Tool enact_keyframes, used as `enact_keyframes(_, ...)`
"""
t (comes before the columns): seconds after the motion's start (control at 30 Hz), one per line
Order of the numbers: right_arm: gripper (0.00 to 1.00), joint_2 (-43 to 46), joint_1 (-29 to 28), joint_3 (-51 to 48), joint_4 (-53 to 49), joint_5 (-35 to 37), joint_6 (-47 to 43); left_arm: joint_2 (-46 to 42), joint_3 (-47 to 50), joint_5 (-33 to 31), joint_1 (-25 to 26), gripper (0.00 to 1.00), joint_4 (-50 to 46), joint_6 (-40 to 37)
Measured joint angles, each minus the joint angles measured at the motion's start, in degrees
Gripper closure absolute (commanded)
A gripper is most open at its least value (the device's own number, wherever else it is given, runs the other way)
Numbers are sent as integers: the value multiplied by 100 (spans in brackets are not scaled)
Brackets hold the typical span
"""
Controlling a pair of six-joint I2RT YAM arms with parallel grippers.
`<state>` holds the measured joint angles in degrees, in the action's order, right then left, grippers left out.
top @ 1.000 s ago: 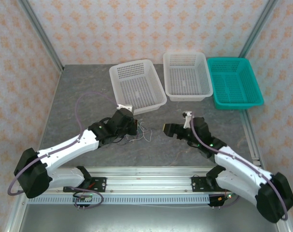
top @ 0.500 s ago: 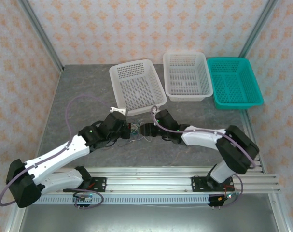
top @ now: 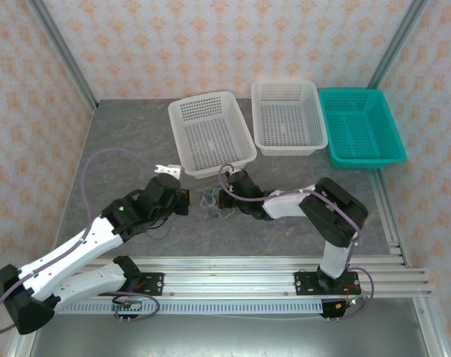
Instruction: Untangle the cables
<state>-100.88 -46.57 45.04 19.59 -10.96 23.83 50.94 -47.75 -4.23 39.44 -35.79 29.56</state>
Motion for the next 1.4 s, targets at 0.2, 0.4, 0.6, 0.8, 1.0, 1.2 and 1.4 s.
enact_keyframes(0.2, 100, 1329, 356, -229, -243, -9, 802, -127, -155, 1139, -2277, 100, -470, -173)
enact_keyframes(0.4, 100, 2522, 1049, -868, -597, -874, 1591, 105, -321, 3126, -3357, 100, -474, -597)
enact_keyframes(0.6, 100, 3775, 2063, -1163, -1449, -1552, 1895, 184, -321, 4258, -3657, 100, -490, -809)
enact_keyframes(0.8, 100, 4350, 2806, -1558, -1878, -1956, 1637, 118, 155, 5042, -3720, 100, 37, -782)
enact_keyframes(1.0, 78, 3901, 2763, -1943, -2214, -1329, 1403, 122, 1027, 4085, -2310, 100, 723, -505)
enact_keyframes(1.2, 58, 3471, 2734, -1978, -2601, -1163, 1303, 197, 1550, 3410, -1991, 100, 1207, -170)
enact_keyframes(1.4, 47, 3904, 2734, -1499, -3239, -949, 946, 476, 1563, 2933, -1676, 100, 1440, -101)
